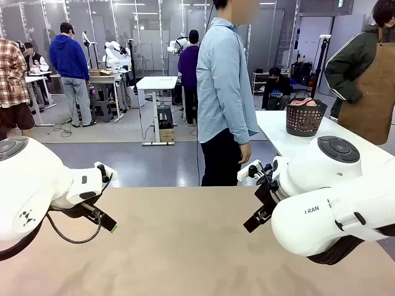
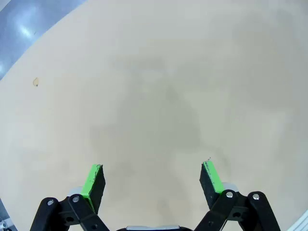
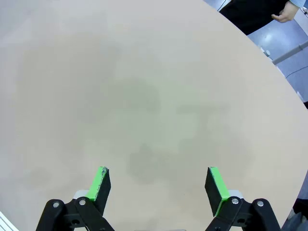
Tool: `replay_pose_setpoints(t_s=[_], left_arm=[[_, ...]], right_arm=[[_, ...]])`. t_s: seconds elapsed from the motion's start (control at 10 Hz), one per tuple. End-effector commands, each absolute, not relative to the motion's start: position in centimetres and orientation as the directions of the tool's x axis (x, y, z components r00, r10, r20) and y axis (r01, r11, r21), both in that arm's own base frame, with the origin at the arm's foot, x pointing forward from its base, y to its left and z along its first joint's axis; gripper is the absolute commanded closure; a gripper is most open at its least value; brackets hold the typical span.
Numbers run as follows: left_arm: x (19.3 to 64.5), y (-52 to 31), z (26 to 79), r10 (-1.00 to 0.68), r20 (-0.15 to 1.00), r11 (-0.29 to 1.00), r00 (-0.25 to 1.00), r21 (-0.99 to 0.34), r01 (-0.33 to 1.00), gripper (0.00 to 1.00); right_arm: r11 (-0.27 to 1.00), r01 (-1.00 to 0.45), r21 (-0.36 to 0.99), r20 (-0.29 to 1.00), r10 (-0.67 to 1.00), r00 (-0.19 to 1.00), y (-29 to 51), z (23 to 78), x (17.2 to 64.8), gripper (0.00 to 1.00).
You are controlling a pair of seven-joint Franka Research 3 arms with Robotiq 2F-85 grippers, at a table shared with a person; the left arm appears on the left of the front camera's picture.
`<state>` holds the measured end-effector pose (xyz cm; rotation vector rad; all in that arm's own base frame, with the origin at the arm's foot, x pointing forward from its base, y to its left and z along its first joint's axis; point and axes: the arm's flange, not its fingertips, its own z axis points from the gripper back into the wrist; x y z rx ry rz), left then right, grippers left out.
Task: Fold the towel.
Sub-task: Grab the top end of the 100 cm Hotel Towel extended by the human.
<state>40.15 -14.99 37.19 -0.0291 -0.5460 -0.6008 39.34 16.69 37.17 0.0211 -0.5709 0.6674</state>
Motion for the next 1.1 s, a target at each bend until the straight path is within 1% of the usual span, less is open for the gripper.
replay_pose_setpoints(t_s=[0.0,0.4,0.5,0.6,0.7,0.9,1.0], left_arm=[[40.2,-15.0,37.2,-0.529,0.496,0.829,0.688,0.129,0.544,0.00],[40.1,-15.0,37.2,-0.529,0.496,0.829,0.688,0.129,0.544,0.00],[40.6,-14.8,39.0,-0.538,0.449,0.824,0.713,0.100,0.558,0.00],[40.8,-14.3,41.6,-0.535,0.445,0.820,0.719,0.068,0.568,0.00],[40.9,-13.2,44.3,-0.508,0.430,0.831,0.747,0.014,0.557,0.00],[40.8,-10.7,48.5,-0.413,0.429,0.810,0.803,-0.231,0.540,0.00],[40.9,-9.0,50.1,-0.338,0.434,0.809,0.835,-0.320,0.494,0.00]], right_arm=[[0.792,-0.589,-0.159,0.507,0.577,0.640,16.7,37.2,39.3,0.00],[0.791,-0.590,-0.160,0.507,0.579,0.638,16.7,37.2,39.3,0.00],[0.796,-0.579,-0.176,0.507,0.578,0.640,16.1,38.9,39.5,0.00],[0.811,-0.571,-0.126,0.537,0.540,0.648,15.2,41.0,39.3,0.00],[0.818,-0.573,-0.056,0.558,0.501,0.661,14.1,43.8,38.7,0.00],[0.793,-0.602,0.090,0.634,0.420,0.649,11.6,48.0,36.8,0.00],[0.780,-0.607,0.153,0.666,0.372,0.646,10.1,49.3,35.5,0.00]])
